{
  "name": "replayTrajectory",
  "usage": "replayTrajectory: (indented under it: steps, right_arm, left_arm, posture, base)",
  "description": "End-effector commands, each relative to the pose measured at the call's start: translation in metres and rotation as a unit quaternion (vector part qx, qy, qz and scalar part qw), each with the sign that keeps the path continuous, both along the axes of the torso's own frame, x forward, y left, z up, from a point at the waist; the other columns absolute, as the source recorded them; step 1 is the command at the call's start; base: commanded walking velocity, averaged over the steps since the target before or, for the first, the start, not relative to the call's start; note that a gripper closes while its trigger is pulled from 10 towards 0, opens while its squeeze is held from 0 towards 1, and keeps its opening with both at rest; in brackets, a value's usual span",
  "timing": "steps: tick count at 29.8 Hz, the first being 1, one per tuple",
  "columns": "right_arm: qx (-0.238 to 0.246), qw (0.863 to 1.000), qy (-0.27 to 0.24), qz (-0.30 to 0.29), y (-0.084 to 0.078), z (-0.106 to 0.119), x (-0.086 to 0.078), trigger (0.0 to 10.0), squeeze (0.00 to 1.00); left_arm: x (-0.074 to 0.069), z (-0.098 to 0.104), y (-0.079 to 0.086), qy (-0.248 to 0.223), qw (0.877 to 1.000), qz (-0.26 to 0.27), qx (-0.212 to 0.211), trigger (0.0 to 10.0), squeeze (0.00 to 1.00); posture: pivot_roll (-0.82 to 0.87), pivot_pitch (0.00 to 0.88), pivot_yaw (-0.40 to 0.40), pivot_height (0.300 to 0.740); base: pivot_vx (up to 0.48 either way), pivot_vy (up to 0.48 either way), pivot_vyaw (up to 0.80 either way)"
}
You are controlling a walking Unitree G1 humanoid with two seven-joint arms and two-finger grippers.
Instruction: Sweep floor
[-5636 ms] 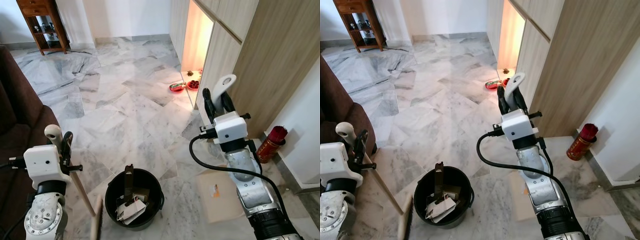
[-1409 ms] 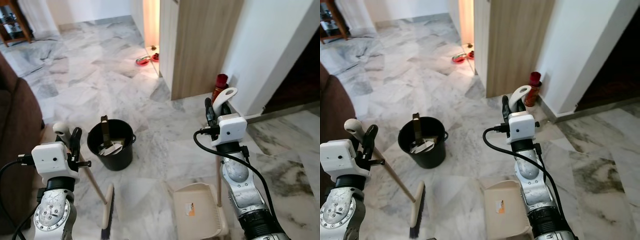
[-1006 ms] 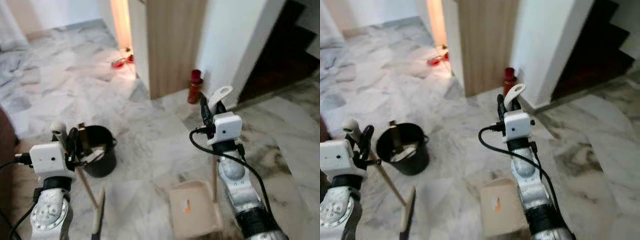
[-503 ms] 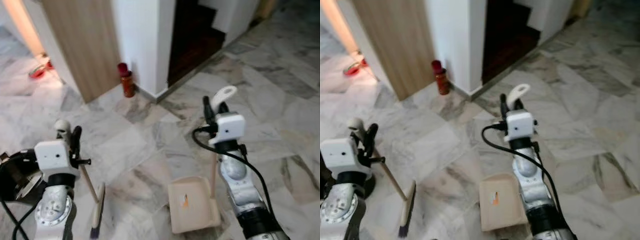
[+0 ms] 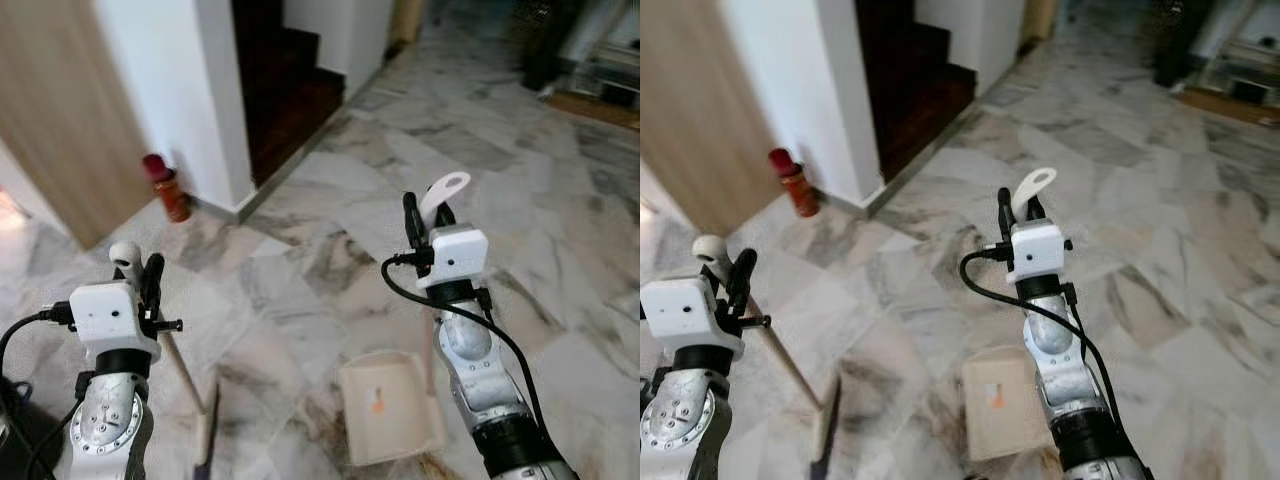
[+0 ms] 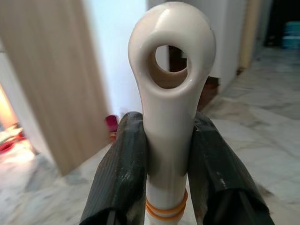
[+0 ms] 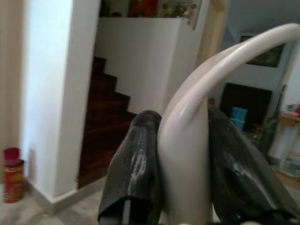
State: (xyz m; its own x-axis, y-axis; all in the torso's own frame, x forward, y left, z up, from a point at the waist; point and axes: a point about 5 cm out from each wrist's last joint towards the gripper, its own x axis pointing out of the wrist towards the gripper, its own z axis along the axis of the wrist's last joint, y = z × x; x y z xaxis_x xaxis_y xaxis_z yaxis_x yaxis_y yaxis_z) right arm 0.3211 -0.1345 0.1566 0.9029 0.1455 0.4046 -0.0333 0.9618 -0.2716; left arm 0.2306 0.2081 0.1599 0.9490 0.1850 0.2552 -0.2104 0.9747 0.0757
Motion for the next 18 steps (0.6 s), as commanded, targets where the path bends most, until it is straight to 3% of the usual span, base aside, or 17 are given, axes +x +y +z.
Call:
replayTrajectory:
  steps: [1,18]
  right_arm:
    - [0.003,1.0,-0.014,0.004,0.0014,0.0053,-0.001,10.0,0.0]
    - [0.005,1.0,-0.018,-0.003,0.0008,0.0038,-0.0036,10.0,0.0]
  left_arm:
    - [0.0,0.0072,-0.0017,-0.02,1.0,-0.002,0.009,10.0,0.0]
    - [0.0041,0.0087,-0.0022,-0.022,1.0,-0.013,0.013,10.0,0.0]
  posture:
    - [0.03,0.063,0.028,0.74]
    - [0.02,0.028,0.04,0.74]
  base:
    - [0.0,0.0,-0.8]
    - [0.0,0.0,-0.8]
